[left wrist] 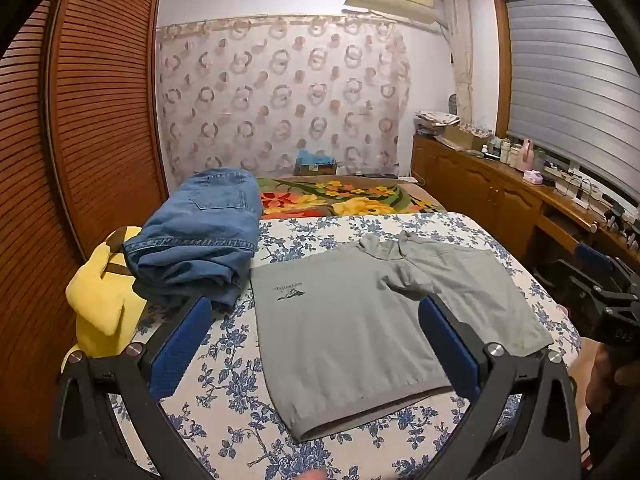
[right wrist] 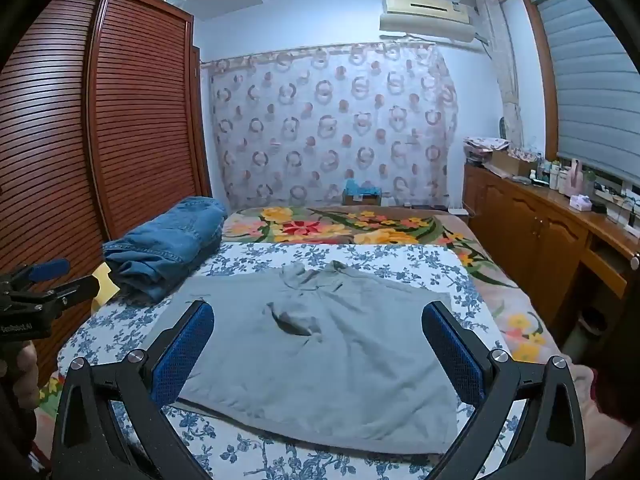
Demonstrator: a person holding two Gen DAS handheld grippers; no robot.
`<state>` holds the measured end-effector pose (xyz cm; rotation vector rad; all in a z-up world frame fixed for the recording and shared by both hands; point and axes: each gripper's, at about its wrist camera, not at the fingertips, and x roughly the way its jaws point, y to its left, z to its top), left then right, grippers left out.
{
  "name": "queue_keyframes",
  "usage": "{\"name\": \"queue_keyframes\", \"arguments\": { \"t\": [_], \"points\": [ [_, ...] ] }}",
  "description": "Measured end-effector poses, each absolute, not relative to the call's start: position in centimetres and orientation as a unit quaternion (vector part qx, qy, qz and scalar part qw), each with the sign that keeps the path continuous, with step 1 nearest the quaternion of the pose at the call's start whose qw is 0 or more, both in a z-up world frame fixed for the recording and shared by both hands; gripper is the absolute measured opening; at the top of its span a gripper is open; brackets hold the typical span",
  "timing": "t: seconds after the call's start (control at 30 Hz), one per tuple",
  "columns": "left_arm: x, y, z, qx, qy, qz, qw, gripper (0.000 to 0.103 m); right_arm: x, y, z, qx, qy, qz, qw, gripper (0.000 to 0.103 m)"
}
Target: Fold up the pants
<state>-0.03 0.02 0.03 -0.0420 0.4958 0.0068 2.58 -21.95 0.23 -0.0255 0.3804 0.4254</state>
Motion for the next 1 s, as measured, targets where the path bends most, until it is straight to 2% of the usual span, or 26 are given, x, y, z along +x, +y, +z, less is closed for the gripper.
{"name": "queue_keyframes", "arguments": {
  "t": [1.0],
  "points": [
    [-0.65, -0.56, 0.58, -0.017, 0.243, 0.007, 0.97, 0.103, 2.85, -21.7, -0.05, -0.006, 0.197, 0.222, 0.955, 0.103]
  ]
}}
